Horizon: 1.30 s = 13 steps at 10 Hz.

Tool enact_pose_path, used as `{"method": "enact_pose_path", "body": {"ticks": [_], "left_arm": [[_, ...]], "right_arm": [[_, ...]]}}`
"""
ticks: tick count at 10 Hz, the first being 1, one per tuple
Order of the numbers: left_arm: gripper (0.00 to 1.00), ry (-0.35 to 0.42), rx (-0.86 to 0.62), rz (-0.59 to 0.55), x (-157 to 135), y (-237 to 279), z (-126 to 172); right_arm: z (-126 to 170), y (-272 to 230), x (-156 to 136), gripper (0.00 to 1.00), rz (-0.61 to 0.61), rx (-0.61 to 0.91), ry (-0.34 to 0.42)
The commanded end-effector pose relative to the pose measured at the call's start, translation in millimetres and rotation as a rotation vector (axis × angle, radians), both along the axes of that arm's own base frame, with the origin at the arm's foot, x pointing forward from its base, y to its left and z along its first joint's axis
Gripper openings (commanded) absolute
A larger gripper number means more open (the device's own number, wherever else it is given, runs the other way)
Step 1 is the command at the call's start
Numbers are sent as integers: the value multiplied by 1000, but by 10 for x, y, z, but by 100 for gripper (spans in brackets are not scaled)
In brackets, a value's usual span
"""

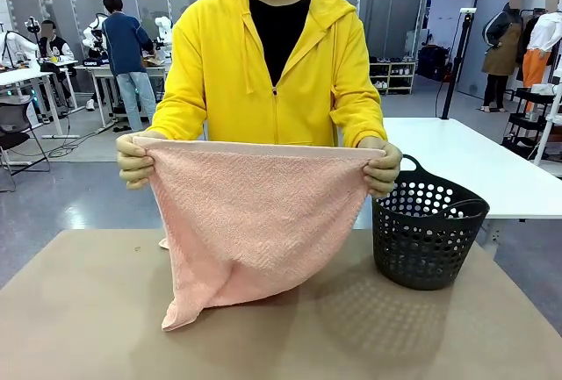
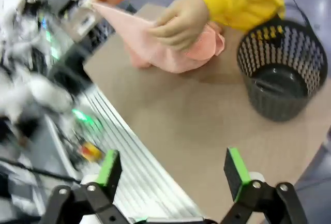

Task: Fold the towel.
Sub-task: Grab the top end of the 100 cm Hotel Towel extended by the human.

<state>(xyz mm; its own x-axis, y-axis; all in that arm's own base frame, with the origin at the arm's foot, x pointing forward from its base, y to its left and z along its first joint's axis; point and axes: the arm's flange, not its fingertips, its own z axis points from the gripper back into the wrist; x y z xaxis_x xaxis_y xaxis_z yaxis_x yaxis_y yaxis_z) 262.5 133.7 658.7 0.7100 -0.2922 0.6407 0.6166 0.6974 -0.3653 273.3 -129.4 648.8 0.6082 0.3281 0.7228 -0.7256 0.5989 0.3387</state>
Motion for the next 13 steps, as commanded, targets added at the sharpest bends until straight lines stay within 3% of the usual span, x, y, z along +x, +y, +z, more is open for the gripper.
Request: {"method": "enact_pose_path", "body": {"ticks": [1, 3, 6, 7, 11, 12, 13], "left_arm": [[100, -120, 207, -79, 37, -376, 57], [100, -213, 374, -147, 9, -787, 164], [100, -282, 359, -202, -6, -1090, 170], [100, -229, 375, -202, -7, -1035, 302], [100, -229, 375, -202, -7, -1035, 302], [100, -245, 363, -213, 5, -1021, 241], [100, -315, 475, -318, 78, -1257, 421]], "right_arm": [[170, 294, 18, 100, 122, -156, -187], [344, 681, -33, 100, 236, -276, -271], [317, 904, 9, 100, 267, -338, -295], [497, 892, -49, 100, 269, -306, -273], [497, 892, -49, 100, 269, -306, -273], [466, 887, -14, 100, 277, -301, -293], [614, 1137, 92, 100, 406, -399, -312]]}}
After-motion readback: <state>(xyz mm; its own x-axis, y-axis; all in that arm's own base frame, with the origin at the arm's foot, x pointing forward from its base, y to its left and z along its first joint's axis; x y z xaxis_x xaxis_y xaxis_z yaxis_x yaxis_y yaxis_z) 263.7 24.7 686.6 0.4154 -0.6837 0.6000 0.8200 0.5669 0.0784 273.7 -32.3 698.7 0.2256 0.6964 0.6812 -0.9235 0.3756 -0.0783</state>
